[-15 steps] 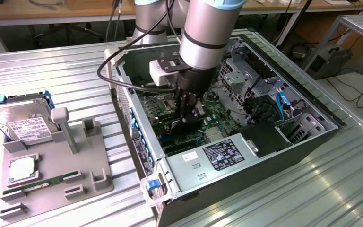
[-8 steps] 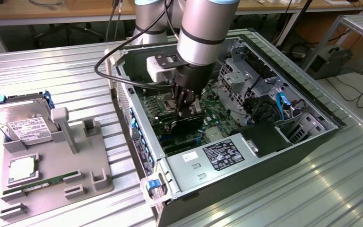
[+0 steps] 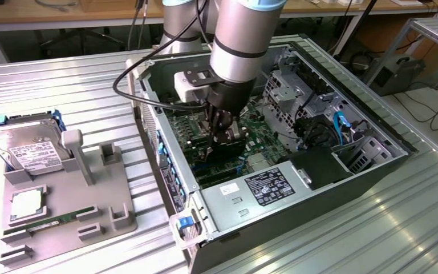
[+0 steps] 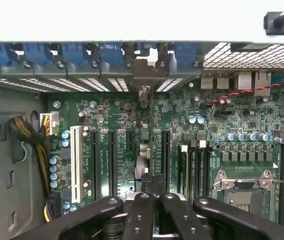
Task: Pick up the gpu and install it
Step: 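Insert the gpu into the slot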
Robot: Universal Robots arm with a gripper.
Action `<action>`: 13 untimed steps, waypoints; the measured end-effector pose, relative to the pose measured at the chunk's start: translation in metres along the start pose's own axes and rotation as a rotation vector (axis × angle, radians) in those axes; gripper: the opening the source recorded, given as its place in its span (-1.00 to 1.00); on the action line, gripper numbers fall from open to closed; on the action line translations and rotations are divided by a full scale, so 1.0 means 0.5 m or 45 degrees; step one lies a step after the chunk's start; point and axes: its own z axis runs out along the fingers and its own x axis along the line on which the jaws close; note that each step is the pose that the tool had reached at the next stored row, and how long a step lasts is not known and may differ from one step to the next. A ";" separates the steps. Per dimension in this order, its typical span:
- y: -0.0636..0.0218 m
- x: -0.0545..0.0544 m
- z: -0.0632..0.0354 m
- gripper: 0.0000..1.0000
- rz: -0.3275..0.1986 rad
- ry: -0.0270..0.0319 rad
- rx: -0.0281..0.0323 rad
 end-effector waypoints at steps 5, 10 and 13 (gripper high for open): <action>0.000 0.009 0.001 -0.79 0.000 -0.0006 0.0002; 0.001 0.009 0.007 -0.79 0.000 -0.0004 0.0001; 0.001 0.009 0.006 -0.79 0.000 -0.0014 0.0004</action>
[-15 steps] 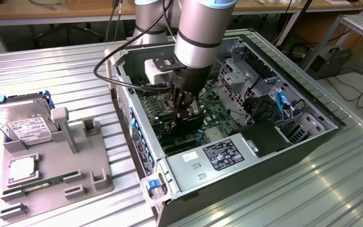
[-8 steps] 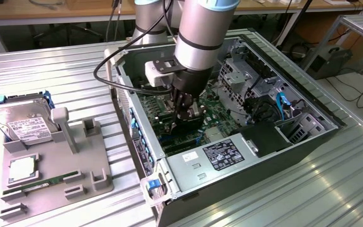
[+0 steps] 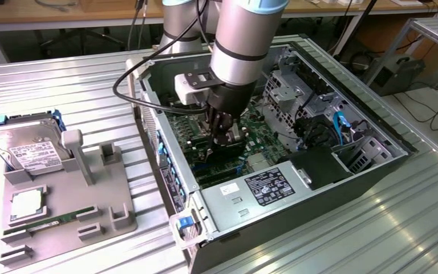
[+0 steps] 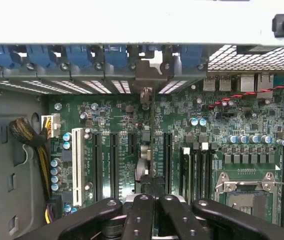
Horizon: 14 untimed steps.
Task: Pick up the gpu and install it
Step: 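Insert the gpu into the slot, then press down on the gpu until it lock into place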
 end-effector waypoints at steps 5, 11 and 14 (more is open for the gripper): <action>0.002 -0.003 -0.059 -0.79 0.000 0.0003 -0.0001; 0.002 -0.003 -0.064 -0.79 0.000 0.0005 -0.0001; 0.002 -0.003 -0.065 -0.79 0.000 0.0006 -0.0003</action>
